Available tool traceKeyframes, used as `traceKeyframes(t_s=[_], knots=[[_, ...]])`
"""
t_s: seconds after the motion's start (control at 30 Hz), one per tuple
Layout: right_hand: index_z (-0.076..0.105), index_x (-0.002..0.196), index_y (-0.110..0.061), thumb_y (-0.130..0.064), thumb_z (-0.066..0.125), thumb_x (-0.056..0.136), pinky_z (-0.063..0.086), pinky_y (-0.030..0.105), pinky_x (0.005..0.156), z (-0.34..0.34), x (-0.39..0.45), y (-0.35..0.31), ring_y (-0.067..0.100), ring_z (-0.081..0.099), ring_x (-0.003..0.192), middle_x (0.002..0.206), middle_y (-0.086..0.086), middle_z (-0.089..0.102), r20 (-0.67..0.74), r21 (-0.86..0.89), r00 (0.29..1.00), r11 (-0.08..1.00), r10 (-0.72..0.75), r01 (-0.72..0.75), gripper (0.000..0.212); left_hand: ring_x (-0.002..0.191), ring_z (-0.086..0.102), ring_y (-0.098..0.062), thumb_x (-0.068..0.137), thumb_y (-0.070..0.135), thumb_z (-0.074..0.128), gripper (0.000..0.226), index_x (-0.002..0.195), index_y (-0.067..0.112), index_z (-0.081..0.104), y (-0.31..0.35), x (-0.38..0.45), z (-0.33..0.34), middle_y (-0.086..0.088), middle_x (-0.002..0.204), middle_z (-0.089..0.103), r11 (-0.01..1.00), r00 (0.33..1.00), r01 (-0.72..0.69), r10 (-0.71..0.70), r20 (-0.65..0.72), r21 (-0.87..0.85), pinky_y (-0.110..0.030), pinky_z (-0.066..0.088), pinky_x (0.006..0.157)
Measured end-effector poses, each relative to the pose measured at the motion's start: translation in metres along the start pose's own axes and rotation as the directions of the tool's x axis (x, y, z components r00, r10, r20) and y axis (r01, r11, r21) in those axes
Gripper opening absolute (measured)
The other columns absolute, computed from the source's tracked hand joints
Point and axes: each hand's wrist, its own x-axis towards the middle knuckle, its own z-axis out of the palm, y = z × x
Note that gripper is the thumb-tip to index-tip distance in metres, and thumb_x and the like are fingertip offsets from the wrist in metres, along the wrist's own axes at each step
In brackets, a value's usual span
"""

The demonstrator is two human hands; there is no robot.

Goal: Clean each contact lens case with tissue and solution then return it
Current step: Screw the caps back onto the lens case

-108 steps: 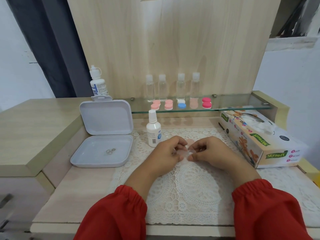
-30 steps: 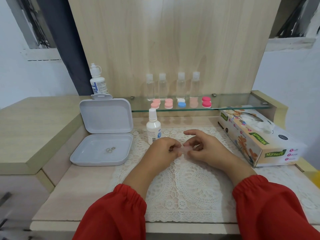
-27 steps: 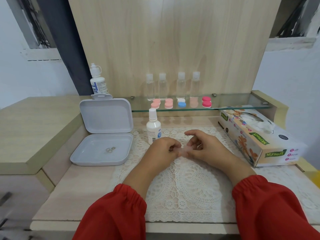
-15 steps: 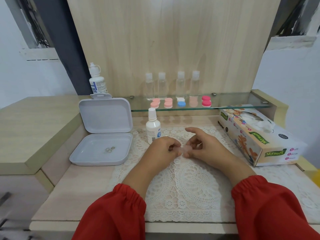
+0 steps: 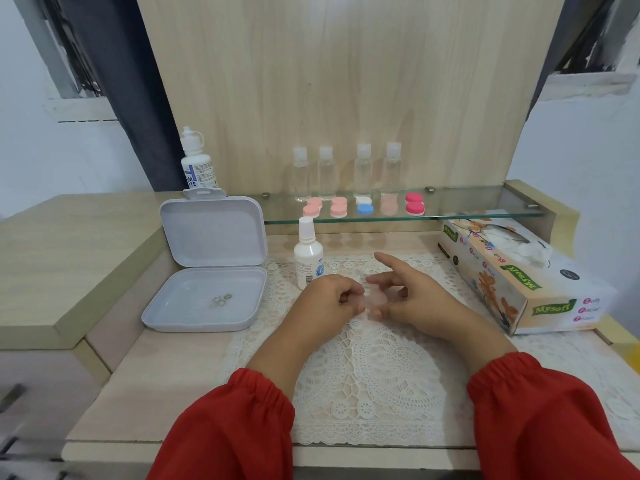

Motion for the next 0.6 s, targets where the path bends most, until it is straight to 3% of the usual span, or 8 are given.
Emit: traceKeyframes(t_s=[0.1, 0.17, 0.27, 0.33, 0.4, 0.47, 0.6], knots=[[0.037, 0.143, -0.034, -0.006, 0.08, 0.075, 0.051, 0.017, 0.085, -0.0007, -0.0018, 0.0, 0.007, 0.066, 0.093, 0.102, -0.01, 0.072, -0.017, 0.046, 1.0, 0.999, 0.007, -0.006, 0.085, 0.082, 0.054, 0.003, 0.087, 0.017, 0.067, 0.021, 0.108, 0.02, 0.069, 0.0003, -0.0003, -0.0004, 0.014, 0.092, 0.06, 1.0, 1.0, -0.007, 0.007, 0.006, -0.001, -0.013, 0.043, 0.074], [0.045, 0.134, -0.036, -0.015, 0.085, 0.07, 0.053, 0.032, 0.088, 0.0027, -0.002, -0.0011, 0.014, 0.064, 0.087, 0.096, -0.007, 0.071, -0.054, -0.016, 0.999, 1.0, -0.005, 0.004, 0.078, 0.08, 0.054, 0.003, 0.088, 0.018, 0.066, 0.017, 0.104, 0.021, 0.07, 0.0007, -0.0005, 0.0, 0.015, 0.09, 0.058, 1.0, 1.0, -0.009, 0.009, 0.006, -0.007, -0.014, 0.044, 0.072], [0.046, 0.129, -0.039, -0.028, 0.086, 0.068, 0.048, 0.021, 0.08, 0.0068, -0.002, -0.0049, 0.008, 0.057, 0.084, 0.097, -0.011, 0.065, -0.049, -0.105, 0.998, 0.994, -0.031, 0.025, 0.074, 0.082, 0.053, 0.002, 0.087, 0.019, 0.067, 0.019, 0.106, 0.021, 0.07, -0.0004, 0.0, 0.001, 0.016, 0.091, 0.058, 1.0, 1.0, -0.008, 0.008, -0.006, -0.002, -0.012, 0.042, 0.073], [0.041, 0.135, -0.042, -0.024, 0.085, 0.07, 0.043, 0.012, 0.08, 0.0053, -0.0023, -0.0048, 0.001, 0.057, 0.094, 0.105, -0.016, 0.063, -0.026, -0.118, 0.999, 0.993, -0.024, 0.02, 0.08, 0.082, 0.052, 0.004, 0.087, 0.019, 0.067, 0.022, 0.109, 0.02, 0.069, -0.0017, 0.0006, 0.001, 0.016, 0.092, 0.057, 1.0, 1.0, -0.006, 0.006, -0.004, 0.0, -0.01, 0.04, 0.073], [0.038, 0.14, -0.042, -0.012, 0.082, 0.074, 0.048, 0.014, 0.085, 0.0007, -0.0038, -0.0042, -0.001, 0.062, 0.093, 0.107, -0.015, 0.067, -0.018, -0.055, 1.0, 0.998, 0.002, -0.003, 0.084, 0.083, 0.052, 0.004, 0.086, 0.018, 0.068, 0.024, 0.11, 0.02, 0.068, -0.0021, 0.001, 0.0008, 0.016, 0.091, 0.057, 1.0, 1.0, -0.01, 0.01, 0.004, 0.0, -0.009, 0.039, 0.073], [0.042, 0.14, -0.035, -0.002, 0.079, 0.074, 0.052, 0.017, 0.081, -0.0021, -0.0054, -0.0055, -0.002, 0.066, 0.081, 0.099, -0.009, 0.072, -0.032, 0.015, 0.999, 0.999, 0.028, -0.028, 0.083, 0.084, 0.052, 0.003, 0.087, 0.018, 0.068, 0.023, 0.109, 0.02, 0.069, -0.0024, 0.0014, 0.0003, 0.017, 0.091, 0.056, 1.0, 1.0, -0.015, 0.015, 0.004, 0.009, -0.01, 0.039, 0.074], [0.051, 0.13, -0.03, -0.008, 0.084, 0.069, 0.053, 0.025, 0.085, 0.0007, -0.0059, -0.0065, 0.007, 0.066, 0.082, 0.092, -0.008, 0.073, -0.06, -0.031, 0.998, 0.999, 0.033, -0.035, 0.073, 0.086, 0.052, 0.001, 0.086, 0.018, 0.068, 0.023, 0.109, 0.021, 0.069, -0.0038, 0.0024, 0.0014, 0.016, 0.091, 0.056, 1.0, 1.0, -0.016, 0.016, 0.0, 0.019, -0.013, 0.039, 0.075]])
